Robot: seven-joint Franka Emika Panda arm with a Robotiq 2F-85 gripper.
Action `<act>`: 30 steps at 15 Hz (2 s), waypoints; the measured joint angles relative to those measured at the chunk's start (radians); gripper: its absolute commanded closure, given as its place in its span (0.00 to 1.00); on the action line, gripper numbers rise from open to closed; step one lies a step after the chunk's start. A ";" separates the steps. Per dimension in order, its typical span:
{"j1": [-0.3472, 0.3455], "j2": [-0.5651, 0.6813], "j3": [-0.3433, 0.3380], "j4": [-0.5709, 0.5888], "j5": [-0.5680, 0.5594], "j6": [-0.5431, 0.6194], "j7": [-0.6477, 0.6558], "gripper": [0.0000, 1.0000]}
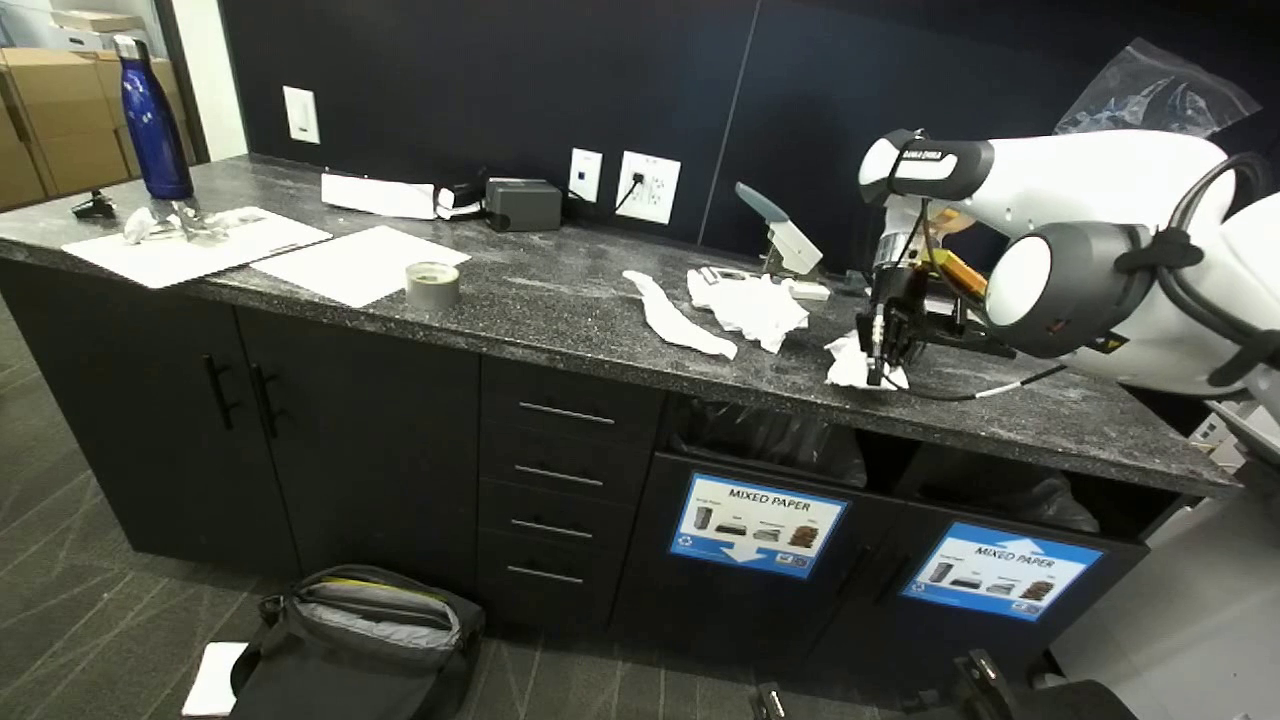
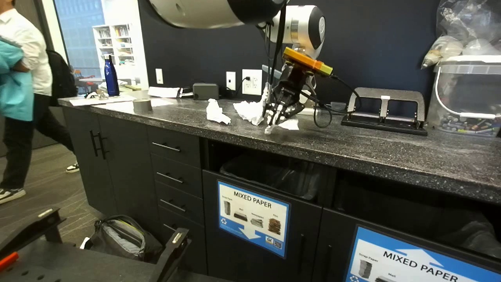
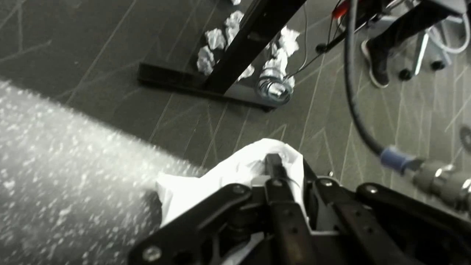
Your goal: Put all the white pieces of papers in the left bin
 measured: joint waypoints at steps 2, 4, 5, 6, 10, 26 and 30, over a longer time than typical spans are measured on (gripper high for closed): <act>0.000 -0.007 0.001 0.000 0.000 -0.121 -0.044 0.90; 0.000 -0.013 0.001 0.000 -0.001 -0.236 -0.091 0.90; 0.000 -0.022 0.001 -0.020 -0.003 -0.253 -0.111 0.90; 0.000 -0.041 0.001 -0.065 -0.006 -0.253 -0.127 0.90; 0.001 -0.129 0.001 -0.237 -0.013 -0.253 -0.142 0.90; 0.018 -0.590 0.001 -0.920 -0.138 0.061 -0.298 0.90; 0.029 -0.695 0.001 -1.117 -0.140 0.173 -0.379 0.90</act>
